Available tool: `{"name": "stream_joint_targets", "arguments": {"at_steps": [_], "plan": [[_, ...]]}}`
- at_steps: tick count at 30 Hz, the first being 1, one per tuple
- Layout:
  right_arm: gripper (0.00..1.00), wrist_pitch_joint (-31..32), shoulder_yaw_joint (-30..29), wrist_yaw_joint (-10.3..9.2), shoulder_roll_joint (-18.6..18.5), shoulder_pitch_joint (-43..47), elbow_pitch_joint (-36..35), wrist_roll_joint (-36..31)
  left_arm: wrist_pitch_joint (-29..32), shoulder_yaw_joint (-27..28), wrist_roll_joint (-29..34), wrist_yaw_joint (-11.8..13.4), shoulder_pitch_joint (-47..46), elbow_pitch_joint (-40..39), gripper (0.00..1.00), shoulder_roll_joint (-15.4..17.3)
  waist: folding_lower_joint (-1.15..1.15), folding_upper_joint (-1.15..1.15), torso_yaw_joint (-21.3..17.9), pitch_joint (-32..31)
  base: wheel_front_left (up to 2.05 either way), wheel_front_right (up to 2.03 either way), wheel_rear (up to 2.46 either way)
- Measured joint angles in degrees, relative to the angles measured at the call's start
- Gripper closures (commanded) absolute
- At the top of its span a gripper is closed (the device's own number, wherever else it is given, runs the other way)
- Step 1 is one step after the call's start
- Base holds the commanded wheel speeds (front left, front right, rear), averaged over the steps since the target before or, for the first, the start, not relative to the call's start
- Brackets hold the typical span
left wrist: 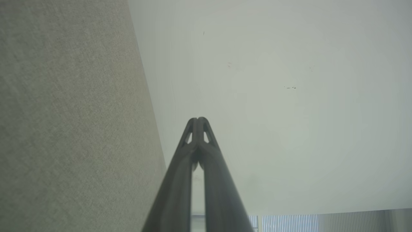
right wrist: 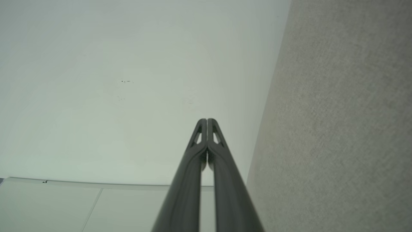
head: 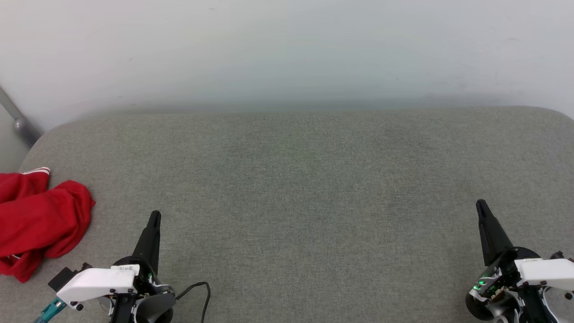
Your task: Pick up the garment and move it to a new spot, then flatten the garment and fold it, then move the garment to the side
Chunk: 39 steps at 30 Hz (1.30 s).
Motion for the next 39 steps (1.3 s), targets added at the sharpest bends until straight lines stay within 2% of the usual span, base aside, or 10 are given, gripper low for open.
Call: {"name": "stream_joint_targets", "arguments": {"at_steps": [20, 21, 31, 39], "plan": [[1.0, 0.0, 0.0, 0.0, 0.0, 0.0, 0.0, 0.0, 0.1, 0.0, 0.0, 0.0, 0.0, 0.0, 1.0, 0.0, 0.0, 0.0, 0.0, 0.0, 0.0, 0.0, 0.0], [0.0, 0.0, 0.0, 0.01, 0.0, 0.1, 0.2, 0.0, 0.1, 0.0, 0.0, 0.0, 0.1, 0.2, 0.0, 0.0, 0.0, 0.0, 0.0, 0.0, 0.0, 0.0, 0.0], [0.0, -1.7, 0.0, 0.0, 0.1, 2.6, 2.0, -2.0, -1.7, -0.5, 1.9, 0.0, 2.4, 1.5, 0.0, -0.3, 0.0, 0.0, 0.0, 0.0, 0.0, 0.0, 0.0], [0.0, -3.9, -0.9, 0.0, 0.1, 3.2, -0.8, -12.0, -3.8, 0.0, 10.7, 2.1, 2.4, -1.1, 0.0, -0.2, 0.0, 0.0, -0.1, 0.1, 0.0, 0.0, 0.0]]}}
